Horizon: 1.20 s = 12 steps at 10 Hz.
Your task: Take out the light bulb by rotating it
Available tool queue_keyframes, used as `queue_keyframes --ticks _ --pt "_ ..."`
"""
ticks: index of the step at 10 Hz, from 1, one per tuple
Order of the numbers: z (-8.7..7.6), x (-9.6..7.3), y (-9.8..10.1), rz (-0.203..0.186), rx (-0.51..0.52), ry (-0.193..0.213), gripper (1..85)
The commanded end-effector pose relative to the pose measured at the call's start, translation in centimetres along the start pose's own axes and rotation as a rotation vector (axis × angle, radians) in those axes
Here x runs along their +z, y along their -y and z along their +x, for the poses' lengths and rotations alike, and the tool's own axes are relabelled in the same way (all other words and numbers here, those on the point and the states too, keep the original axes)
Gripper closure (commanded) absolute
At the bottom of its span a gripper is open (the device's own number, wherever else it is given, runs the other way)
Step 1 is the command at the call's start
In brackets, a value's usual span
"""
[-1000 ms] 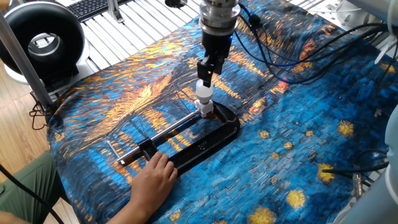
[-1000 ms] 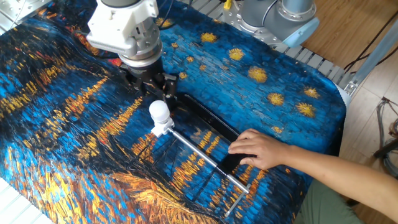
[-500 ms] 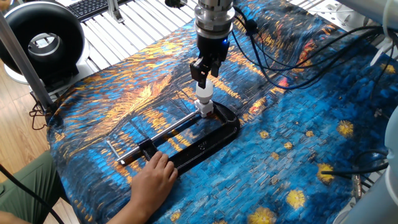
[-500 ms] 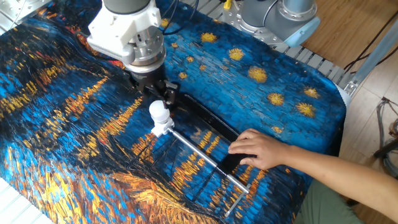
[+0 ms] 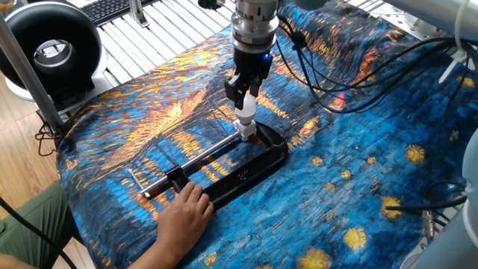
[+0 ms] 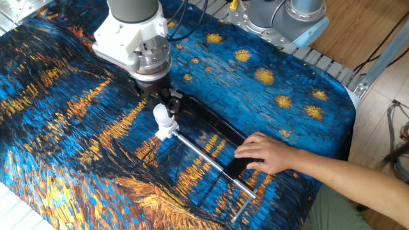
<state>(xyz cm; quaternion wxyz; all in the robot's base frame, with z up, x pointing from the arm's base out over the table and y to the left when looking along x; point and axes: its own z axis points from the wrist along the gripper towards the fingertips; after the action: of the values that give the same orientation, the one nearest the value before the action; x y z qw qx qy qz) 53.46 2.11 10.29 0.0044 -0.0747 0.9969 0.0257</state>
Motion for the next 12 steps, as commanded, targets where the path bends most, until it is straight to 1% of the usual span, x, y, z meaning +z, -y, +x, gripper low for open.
queue_keyframes --ticks 1,3,5,7,8,9,10,11,12 --pt "-0.3 0.7 -0.3 -0.007 0.011 0.014 34.0" --pt "-0.3 0.8 -0.1 -0.003 0.015 0.016 36.3" --pt "0.0 0.8 0.2 0.007 0.02 0.005 43.7" --pt "0.3 0.3 0.2 0.015 0.022 -0.004 48.3" --pt "0.3 0.0 0.3 0.028 0.025 -0.006 53.7" --pt "-0.3 0.1 0.2 0.034 0.038 0.011 57.3" --pt "-0.7 0.4 0.0 0.053 0.037 0.035 67.7" --pt "-1.7 0.7 -0.8 0.05 0.042 0.074 75.3" --pt "-1.8 0.8 -1.6 0.042 0.021 0.084 76.0"
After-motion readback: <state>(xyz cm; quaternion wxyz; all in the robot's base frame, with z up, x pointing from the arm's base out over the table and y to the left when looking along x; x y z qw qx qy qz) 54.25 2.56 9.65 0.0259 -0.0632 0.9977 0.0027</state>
